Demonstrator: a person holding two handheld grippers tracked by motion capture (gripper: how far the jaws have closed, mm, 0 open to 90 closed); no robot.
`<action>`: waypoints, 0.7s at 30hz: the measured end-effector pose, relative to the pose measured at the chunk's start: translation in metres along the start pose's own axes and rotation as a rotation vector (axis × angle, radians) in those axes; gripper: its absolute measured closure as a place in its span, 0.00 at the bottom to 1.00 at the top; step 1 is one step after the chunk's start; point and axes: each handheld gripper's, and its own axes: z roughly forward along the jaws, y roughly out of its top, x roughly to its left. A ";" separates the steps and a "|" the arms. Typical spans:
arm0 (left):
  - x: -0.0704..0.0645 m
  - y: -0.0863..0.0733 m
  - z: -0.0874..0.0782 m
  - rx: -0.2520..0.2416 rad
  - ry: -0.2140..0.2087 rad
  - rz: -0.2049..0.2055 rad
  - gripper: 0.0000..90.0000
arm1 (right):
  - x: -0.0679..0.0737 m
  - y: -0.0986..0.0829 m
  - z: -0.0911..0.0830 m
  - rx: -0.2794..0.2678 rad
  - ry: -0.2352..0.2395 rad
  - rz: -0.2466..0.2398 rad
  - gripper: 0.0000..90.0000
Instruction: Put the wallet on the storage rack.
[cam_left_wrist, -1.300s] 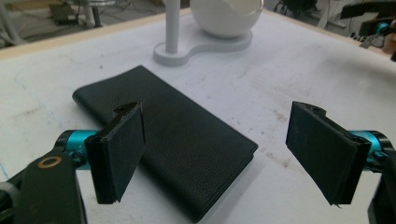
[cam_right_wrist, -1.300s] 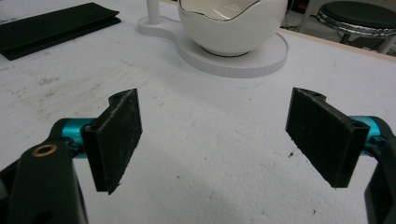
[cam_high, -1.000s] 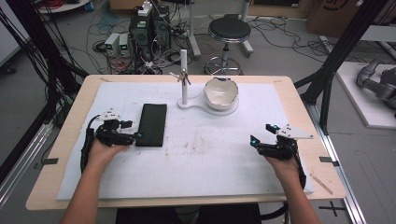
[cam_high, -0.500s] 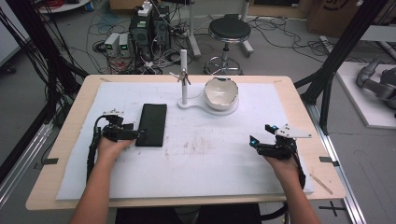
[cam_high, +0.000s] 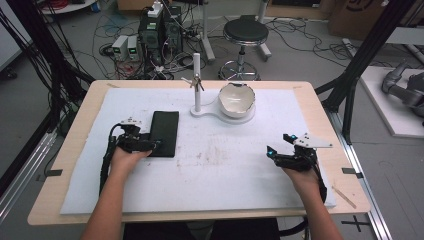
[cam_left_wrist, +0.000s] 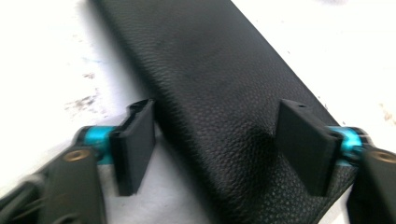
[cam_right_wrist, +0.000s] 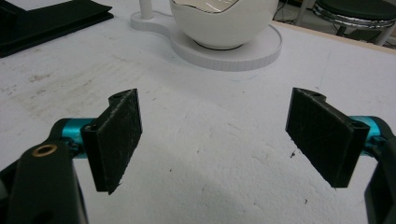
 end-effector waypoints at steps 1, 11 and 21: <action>0.000 0.000 0.000 0.000 -0.001 0.005 0.40 | 0.000 0.000 0.000 0.001 0.003 -0.001 0.21; 0.001 0.000 -0.001 -0.032 -0.044 -0.001 0.67 | 0.007 0.004 0.002 0.007 -0.005 -0.047 0.21; 0.008 0.003 -0.012 -0.128 -0.157 -0.029 0.87 | 0.005 0.003 0.000 0.003 -0.008 -0.042 0.21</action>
